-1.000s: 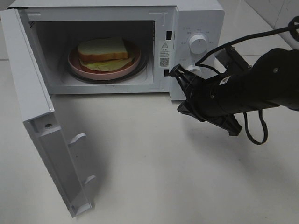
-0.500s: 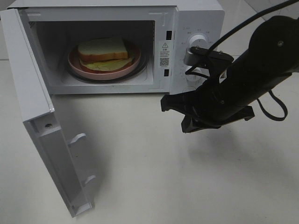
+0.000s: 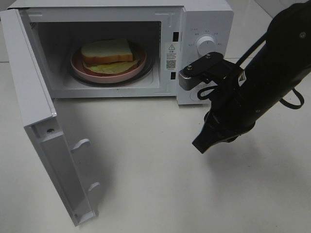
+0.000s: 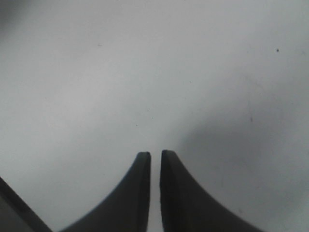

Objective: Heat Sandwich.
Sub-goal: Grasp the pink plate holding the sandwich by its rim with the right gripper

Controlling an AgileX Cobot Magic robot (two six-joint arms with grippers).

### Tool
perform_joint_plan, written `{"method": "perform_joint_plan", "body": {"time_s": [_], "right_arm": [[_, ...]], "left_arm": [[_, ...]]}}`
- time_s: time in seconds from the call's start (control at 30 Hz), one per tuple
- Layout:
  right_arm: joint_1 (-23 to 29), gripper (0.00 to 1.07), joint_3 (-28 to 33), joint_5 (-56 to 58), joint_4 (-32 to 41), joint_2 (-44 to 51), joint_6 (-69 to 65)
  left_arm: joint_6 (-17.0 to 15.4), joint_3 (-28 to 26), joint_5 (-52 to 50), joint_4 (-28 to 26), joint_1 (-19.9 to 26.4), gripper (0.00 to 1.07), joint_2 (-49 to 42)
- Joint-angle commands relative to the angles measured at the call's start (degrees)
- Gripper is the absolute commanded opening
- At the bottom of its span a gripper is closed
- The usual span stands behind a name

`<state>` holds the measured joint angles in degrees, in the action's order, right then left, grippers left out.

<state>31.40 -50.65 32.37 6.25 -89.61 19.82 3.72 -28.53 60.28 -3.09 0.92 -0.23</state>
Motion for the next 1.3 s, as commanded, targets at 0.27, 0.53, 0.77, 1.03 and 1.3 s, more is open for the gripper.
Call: {"method": "perform_joint_plan", "body": {"time_s": [0.27, 0.53, 0.77, 1.03, 1.3], "right_arm": [[0.0, 0.14, -0.34, 0.97, -1.03, 3.21, 39.76], [0.0, 0.16, -0.34, 1.03, -1.03, 3.21, 56.84], [0.0, 0.19, -0.34, 0.92, -1.03, 3.21, 62.85], [0.0, 0.41, -0.34, -0.97, -1.03, 3.32, 60.96], [0.0, 0.89, -0.34, -1.09, -3.09, 3.32, 57.52]], "left_arm": [[-0.17, 0.17, -0.74, -0.4, -0.06, 1.01, -1.38], [-0.17, 0.17, -0.74, -0.4, -0.06, 1.01, -1.38], [-0.17, 0.17, -0.74, -0.4, -0.06, 1.01, -1.38], [-0.17, 0.17, -0.74, -0.4, -0.06, 1.01, -1.38], [-0.17, 0.17, -0.74, -0.4, -0.06, 1.01, -1.38]]}}
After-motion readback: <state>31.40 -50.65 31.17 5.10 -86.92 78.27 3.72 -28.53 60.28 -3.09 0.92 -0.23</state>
